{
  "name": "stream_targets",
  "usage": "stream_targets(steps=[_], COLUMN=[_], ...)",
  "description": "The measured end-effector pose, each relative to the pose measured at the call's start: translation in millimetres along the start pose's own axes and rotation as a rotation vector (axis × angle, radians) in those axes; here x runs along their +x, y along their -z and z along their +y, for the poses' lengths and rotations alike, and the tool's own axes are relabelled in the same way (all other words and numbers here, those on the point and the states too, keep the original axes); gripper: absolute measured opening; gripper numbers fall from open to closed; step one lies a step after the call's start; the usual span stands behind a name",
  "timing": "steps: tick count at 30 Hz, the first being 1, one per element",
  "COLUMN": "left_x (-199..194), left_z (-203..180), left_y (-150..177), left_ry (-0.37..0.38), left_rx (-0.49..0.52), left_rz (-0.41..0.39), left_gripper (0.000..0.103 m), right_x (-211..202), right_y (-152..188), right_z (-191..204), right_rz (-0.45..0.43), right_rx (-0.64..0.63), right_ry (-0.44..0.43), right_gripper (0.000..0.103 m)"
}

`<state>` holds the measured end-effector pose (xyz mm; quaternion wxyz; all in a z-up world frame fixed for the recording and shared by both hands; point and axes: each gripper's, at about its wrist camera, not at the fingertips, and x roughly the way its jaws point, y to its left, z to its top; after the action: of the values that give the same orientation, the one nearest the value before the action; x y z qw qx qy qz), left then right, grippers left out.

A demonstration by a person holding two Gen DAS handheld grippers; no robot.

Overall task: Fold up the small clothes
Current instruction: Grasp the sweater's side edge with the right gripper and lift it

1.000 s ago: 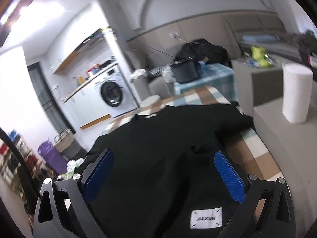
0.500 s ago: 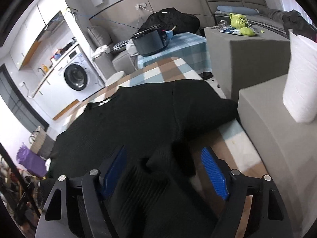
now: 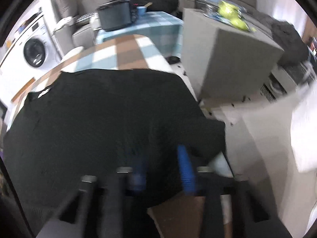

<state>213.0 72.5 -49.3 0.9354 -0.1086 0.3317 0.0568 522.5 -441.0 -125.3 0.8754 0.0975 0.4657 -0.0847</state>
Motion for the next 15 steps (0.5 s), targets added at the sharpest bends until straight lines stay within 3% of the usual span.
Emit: stream_targets(steps=[5,8,12,15], left_x=[6.6,6.5,1.8,-0.2], left_z=[4.8,9.0,11.3,11.0], left_y=[6.2,10.4,13.4,16.4], left_ry=[0.009,0.013,0.019,0.015], left_rx=[-0.013,-0.018,-0.023,-0.022], left_rz=[0.012,0.017,0.008,0.008], left_gripper=[0.102,0.102,0.102,0.102], right_x=[-44.2,-51.4,-57.3,-69.5], right_y=[27.3,34.5,20.5,2.7], right_z=[-48.4,-63.6,-47.5,-0.1], right_rz=[-0.242,-0.291,-0.323,-0.348], right_rx=[0.297,0.382,0.304,0.11], right_ry=[-0.197,-0.271,-0.337,-0.428], right_gripper=[0.008,0.007,0.007,0.007])
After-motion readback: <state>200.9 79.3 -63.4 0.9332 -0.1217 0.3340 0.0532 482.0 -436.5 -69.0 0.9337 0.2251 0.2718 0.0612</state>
